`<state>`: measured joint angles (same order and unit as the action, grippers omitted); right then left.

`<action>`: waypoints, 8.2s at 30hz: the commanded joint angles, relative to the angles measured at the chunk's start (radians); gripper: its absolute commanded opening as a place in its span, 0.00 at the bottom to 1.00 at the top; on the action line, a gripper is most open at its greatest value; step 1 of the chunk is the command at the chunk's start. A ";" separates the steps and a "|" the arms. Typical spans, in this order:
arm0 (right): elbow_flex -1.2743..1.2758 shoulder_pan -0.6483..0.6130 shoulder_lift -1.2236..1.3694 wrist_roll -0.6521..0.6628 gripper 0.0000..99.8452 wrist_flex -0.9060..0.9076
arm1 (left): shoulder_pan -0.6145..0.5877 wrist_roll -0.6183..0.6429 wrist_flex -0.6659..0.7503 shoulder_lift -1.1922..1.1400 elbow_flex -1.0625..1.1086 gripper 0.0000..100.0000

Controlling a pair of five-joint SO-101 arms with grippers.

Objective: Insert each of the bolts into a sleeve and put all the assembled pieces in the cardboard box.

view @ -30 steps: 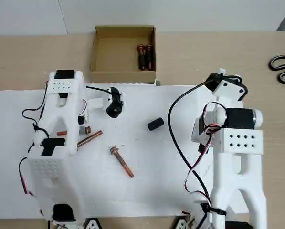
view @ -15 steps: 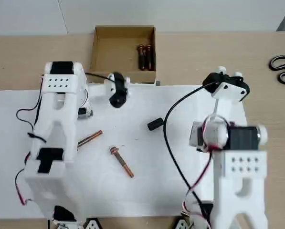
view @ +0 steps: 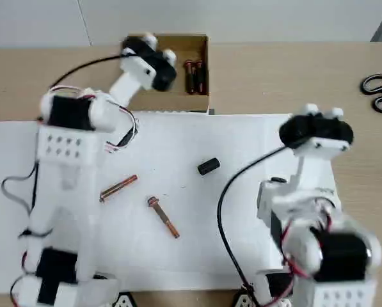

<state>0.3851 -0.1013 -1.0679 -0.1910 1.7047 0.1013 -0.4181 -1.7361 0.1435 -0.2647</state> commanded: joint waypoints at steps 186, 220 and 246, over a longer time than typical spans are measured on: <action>0.914 -0.331 -0.682 0.129 0.00 -0.745 | -0.130 0.663 0.875 1.352 1.701 0.01; 0.674 -0.331 -0.335 0.011 0.00 -0.753 | -0.133 0.669 0.954 1.352 1.851 0.01; -0.041 -0.199 0.504 0.075 0.00 -0.812 | -0.133 0.686 0.933 1.352 1.851 0.01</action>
<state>0.4358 -0.3115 -0.6122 -0.1250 0.9390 -0.0307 0.2509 -0.8048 1.4876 1.5919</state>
